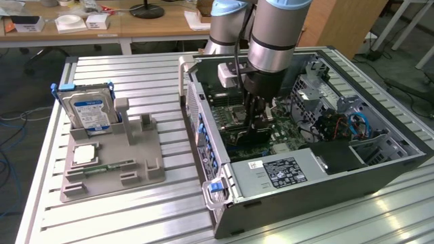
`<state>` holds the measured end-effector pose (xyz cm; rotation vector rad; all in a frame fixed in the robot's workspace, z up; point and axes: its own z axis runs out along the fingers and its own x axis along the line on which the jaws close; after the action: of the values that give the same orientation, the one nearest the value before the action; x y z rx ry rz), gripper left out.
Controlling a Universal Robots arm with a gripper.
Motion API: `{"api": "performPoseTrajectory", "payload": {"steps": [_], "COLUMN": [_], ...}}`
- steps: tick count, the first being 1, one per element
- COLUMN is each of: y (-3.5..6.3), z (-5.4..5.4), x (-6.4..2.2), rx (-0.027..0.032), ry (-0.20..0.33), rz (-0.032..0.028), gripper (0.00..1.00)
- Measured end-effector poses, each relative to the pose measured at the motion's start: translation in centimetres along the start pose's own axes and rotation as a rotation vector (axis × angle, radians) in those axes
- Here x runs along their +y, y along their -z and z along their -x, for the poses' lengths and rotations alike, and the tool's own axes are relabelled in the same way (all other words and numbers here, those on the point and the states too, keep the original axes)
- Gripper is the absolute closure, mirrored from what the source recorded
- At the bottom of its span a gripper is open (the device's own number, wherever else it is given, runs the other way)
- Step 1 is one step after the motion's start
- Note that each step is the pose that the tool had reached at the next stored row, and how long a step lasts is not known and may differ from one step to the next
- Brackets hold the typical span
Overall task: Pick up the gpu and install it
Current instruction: 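Insert the gpu into the slot, then press down on the gpu until it lock into place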
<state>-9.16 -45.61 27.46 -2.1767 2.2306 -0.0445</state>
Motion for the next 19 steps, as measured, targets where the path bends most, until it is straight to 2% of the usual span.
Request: {"api": "performPoseTrajectory", "payload": {"steps": [1,4,6,19], "y": [0.0,0.0,0.01,0.01], "z": [0.0,0.0,0.0,0.0], "x": [0.0,0.0,0.0,0.03], "rx": [0.0,0.0001,0.0002,0.0001], "ry": [0.0,0.001,0.001,0.002], "rz": [-0.0001,0.0,0.0,-0.0001], "gripper": [0.68,0.86,0.9,0.9]}}
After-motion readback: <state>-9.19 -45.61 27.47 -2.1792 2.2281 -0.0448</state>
